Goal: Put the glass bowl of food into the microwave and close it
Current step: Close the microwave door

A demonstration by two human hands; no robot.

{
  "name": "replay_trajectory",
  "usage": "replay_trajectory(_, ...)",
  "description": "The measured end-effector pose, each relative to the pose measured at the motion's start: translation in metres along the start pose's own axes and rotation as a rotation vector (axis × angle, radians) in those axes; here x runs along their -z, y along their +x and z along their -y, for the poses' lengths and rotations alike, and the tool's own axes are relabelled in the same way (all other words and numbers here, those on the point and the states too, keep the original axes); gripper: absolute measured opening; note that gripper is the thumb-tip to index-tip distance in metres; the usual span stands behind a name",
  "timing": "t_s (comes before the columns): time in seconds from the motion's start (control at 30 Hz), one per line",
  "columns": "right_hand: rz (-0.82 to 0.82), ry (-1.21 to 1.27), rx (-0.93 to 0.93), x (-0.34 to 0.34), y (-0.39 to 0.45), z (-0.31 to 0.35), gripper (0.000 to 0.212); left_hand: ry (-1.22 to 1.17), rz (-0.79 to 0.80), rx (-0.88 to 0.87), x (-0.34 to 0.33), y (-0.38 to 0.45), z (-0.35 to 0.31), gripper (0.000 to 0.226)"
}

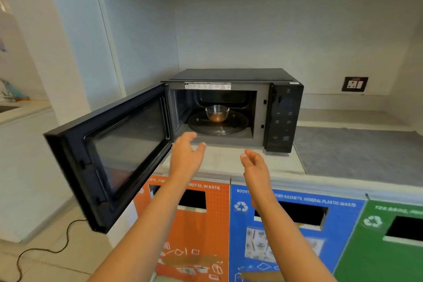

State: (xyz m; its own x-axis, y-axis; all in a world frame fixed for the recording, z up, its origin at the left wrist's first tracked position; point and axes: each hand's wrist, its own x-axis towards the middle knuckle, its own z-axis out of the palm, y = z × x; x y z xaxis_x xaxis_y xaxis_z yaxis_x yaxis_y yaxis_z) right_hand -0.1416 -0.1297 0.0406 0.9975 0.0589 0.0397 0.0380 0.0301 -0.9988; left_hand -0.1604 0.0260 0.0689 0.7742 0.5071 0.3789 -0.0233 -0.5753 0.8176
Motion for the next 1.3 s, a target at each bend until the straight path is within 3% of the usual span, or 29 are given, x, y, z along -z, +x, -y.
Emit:
replay_trajectory(0.1, -0.008, -0.008, 0.005, 0.01, -0.042, -0.007, 0.038, 0.308, -0.16, -0.165, 0.04, -0.017, -0.01, 0.041)
replay_trajectory(0.2, -0.013, -0.038, -0.01, 0.018, -0.076, -0.01, 0.038, 0.603, -0.343, -0.167, 0.081, -0.025, -0.02, 0.049)
replay_trajectory(0.33, -0.049, -0.041, -0.001, 0.029, -0.101, -0.003, 0.039, 0.822, -0.441, 0.098, 0.137, -0.021, -0.026, 0.069)
replay_trajectory(0.43, -0.056, -0.031, 0.014, 0.035, -0.115, 0.002, 0.038, 0.858, -0.343, 0.37, 0.169, -0.016, -0.021, 0.078)
replay_trajectory(0.53, -0.064, -0.036, 0.016, 0.044, -0.127, 0.003, 0.037, 0.825, -0.274, 0.433, 0.18, -0.019, -0.017, 0.076)
replay_trajectory(0.73, -0.097, -0.06, 0.005, 0.059, -0.136, 0.004, 0.038, 0.858, -0.274, 0.333, 0.154, -0.033, -0.038, 0.063)
replay_trajectory(0.93, -0.095, -0.081, 0.038, 0.066, -0.119, 0.008, 0.037, 0.787, -0.239, 0.026, 0.085, -0.057, -0.074, 0.05)
replay_trajectory(1.07, -0.074, -0.097, 0.078, 0.067, -0.097, 0.014, 0.037, 0.729, -0.114, -0.172, 0.035, -0.055, -0.091, 0.054)
replay_trajectory(1.3, -0.092, -0.197, 0.212, 0.086, -0.024, 0.038, 0.04, 0.802, -0.019, -0.336, -0.043, -0.017, -0.116, 0.067)
